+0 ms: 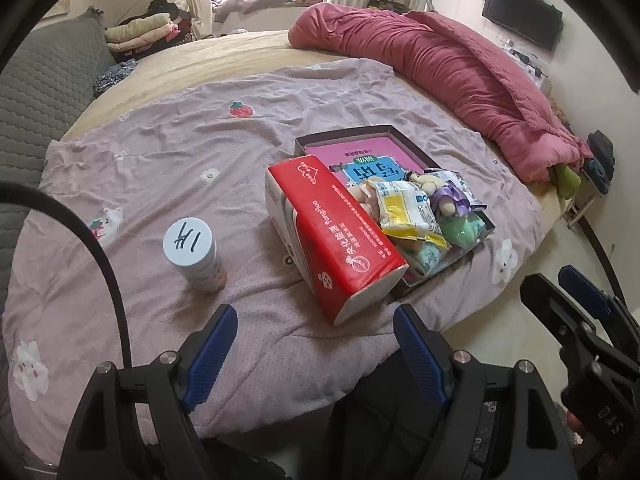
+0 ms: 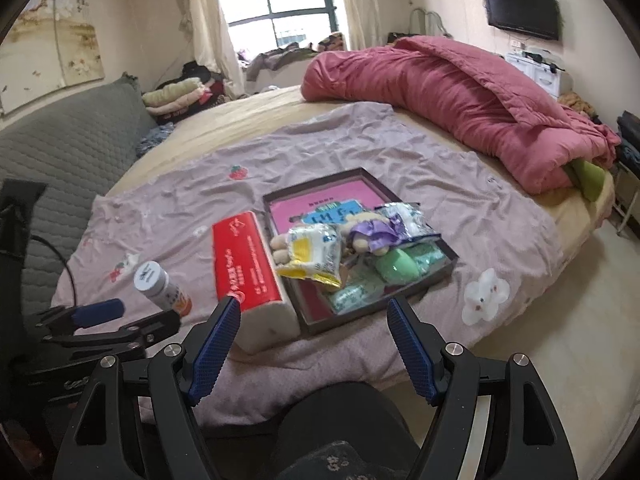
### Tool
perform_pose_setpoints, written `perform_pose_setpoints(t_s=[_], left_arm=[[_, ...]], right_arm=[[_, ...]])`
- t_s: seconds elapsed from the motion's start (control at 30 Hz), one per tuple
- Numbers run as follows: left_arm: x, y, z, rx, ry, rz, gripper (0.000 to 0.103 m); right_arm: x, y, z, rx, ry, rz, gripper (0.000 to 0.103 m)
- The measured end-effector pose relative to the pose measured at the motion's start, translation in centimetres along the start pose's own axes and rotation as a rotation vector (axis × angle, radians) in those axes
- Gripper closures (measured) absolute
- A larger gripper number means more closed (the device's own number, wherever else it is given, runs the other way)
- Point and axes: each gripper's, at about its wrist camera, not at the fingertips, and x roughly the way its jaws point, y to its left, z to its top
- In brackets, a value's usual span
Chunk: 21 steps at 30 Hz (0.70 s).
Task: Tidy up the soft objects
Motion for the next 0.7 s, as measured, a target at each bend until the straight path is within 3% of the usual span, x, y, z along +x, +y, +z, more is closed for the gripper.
perform_pose_setpoints(t_s=[0.7], left_arm=[[0.3, -1.8, -0.9, 0.052, 0.009, 0.025, 0.023]], right_arm=[[0.9, -1.6, -1.3, 0.051, 0.035, -0.031, 0.026]])
